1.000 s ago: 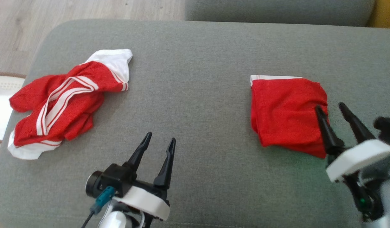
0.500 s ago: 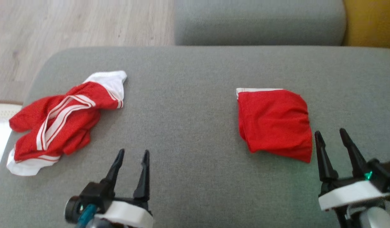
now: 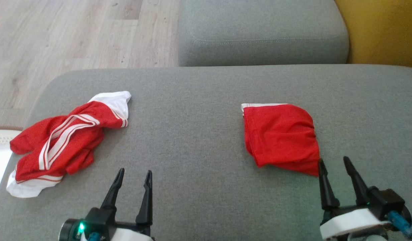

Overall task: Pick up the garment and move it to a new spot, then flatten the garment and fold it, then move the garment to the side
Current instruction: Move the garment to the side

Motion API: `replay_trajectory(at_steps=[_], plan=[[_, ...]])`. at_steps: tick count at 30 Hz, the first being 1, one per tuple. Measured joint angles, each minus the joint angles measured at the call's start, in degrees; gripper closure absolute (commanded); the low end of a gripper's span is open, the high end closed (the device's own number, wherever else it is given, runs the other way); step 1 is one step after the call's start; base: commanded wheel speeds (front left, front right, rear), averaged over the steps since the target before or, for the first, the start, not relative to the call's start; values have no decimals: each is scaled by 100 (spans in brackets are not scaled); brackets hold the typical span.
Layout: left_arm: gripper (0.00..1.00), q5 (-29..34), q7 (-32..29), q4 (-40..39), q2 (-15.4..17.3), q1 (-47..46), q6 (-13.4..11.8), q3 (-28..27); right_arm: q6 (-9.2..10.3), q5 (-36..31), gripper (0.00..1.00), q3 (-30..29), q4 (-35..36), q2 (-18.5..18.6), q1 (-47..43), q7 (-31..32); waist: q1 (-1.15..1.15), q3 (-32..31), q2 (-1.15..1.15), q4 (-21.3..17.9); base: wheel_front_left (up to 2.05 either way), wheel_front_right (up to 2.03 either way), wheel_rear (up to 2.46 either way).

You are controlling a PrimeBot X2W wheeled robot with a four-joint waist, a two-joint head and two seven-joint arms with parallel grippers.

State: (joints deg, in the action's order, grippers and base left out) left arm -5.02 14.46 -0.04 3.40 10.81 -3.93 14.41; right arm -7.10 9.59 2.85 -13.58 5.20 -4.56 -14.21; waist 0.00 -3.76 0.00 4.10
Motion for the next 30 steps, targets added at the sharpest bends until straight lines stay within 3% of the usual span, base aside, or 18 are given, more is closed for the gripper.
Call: replay_trajectory(at_steps=[30], plan=[[0, 191, 0, 225, -5, 87, 91, -9, 0, -163, 0, 38, -24, -153, -237, 0, 0, -159, 0, -31, 0, 0, 0]])
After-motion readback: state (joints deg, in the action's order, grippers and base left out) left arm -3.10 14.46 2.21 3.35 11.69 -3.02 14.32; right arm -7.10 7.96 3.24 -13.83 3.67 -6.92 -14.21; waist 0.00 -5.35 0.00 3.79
